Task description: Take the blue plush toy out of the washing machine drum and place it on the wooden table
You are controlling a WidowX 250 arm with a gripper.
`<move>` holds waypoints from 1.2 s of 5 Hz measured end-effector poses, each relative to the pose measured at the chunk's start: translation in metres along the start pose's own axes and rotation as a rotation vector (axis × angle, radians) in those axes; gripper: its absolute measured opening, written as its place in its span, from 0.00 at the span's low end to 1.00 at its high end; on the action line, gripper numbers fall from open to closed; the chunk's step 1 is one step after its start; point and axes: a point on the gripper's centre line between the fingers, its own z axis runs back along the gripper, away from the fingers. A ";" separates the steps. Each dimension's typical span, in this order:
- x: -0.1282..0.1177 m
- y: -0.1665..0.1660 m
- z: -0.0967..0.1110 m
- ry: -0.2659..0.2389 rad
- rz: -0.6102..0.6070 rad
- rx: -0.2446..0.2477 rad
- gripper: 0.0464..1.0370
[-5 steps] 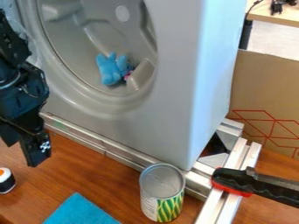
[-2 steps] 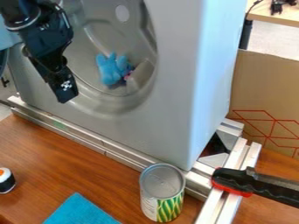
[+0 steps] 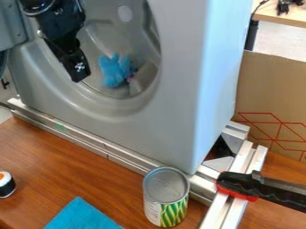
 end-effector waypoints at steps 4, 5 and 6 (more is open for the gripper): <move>0.041 0.010 -0.047 -0.007 -0.004 -0.054 0.96; 0.044 0.010 -0.051 -0.016 0.012 -0.057 0.96; 0.059 0.008 -0.057 -0.076 0.057 -0.076 0.96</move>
